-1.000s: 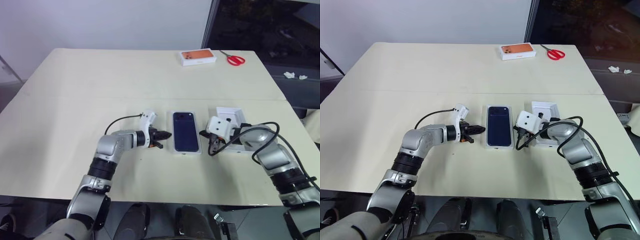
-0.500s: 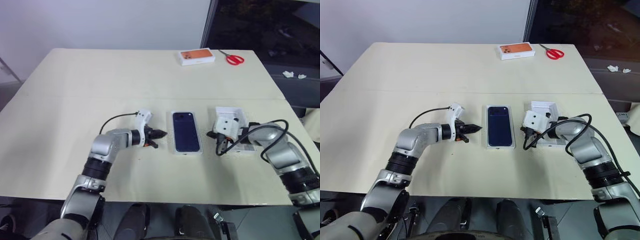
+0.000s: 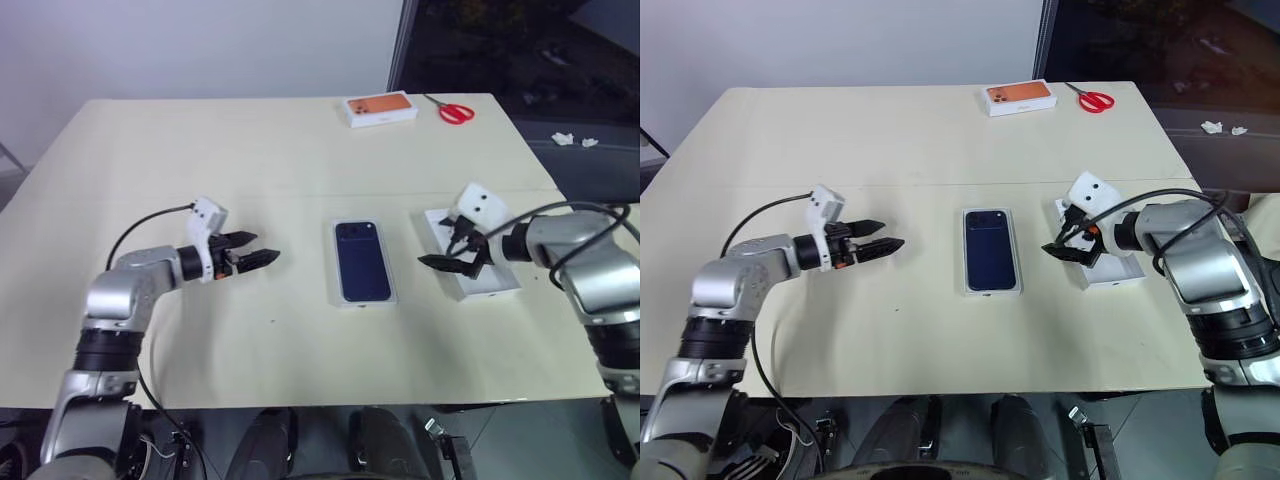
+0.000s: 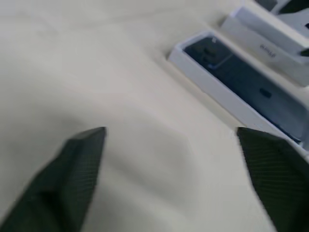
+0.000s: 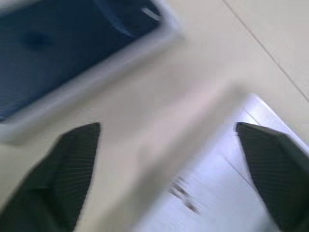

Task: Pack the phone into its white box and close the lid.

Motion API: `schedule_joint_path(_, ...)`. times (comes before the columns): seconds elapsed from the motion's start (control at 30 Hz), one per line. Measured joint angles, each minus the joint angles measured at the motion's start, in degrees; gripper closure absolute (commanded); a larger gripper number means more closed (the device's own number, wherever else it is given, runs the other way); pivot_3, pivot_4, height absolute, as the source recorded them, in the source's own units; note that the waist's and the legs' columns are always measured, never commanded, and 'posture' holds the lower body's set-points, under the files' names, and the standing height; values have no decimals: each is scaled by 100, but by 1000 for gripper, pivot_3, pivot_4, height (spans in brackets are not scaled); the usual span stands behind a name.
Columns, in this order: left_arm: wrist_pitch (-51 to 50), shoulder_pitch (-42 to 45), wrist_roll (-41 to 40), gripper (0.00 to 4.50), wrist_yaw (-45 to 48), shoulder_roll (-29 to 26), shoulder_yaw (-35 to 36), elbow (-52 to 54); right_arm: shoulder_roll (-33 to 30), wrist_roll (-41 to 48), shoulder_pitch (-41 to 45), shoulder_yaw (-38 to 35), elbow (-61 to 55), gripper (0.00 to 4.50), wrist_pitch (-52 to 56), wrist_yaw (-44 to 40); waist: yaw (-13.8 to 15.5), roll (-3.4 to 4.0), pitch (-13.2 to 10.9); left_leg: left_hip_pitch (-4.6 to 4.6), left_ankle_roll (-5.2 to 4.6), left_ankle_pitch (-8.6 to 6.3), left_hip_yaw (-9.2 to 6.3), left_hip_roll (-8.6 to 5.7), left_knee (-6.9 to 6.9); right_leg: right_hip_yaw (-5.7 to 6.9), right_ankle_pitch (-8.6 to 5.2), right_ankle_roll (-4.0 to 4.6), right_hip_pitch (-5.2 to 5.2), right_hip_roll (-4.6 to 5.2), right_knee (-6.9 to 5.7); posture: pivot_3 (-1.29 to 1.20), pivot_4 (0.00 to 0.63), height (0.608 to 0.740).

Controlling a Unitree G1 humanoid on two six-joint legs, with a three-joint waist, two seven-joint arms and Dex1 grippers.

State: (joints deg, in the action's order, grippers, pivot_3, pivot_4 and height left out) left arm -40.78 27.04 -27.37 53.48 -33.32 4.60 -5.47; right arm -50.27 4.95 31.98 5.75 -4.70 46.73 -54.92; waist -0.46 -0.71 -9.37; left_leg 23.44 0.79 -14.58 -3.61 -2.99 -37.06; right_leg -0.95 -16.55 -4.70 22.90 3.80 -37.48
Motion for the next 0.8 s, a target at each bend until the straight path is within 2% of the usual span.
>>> schedule_joint_path(0.27,41,-619,-396,73,409,-439,331,623,515,283,176,-64,-15,31,1485,632,-24,8,-5,4,0,0,5,0,8,-9,0,1,14,0,-3,0,150,740)
schedule_joint_path(0.37,293,-842,-401,73,558,-522,354,761,444,486,333,-90,-20,31,2137,660,-9,12,-8,7,0,0,7,0,7,-10,1,2,17,2,-3,0,150,740)
schedule_joint_path(0.47,404,-892,-443,73,555,-531,430,804,78,555,474,96,-51,31,2533,590,13,12,-9,8,-3,-1,8,0,6,-9,0,3,16,5,-2,0,150,740)
schedule_joint_path(0.63,394,-885,-574,73,351,-256,459,892,-9,886,877,147,-9,31,3726,671,-25,14,-11,10,-4,-2,10,0,8,-10,1,3,21,6,-2,0,150,740)
schedule_joint_path(0.8,396,-926,-582,73,98,98,359,1022,231,1091,1127,141,18,31,4518,1282,-21,14,-11,13,-4,-2,12,0,7,-13,1,2,25,5,-6,0,150,740)
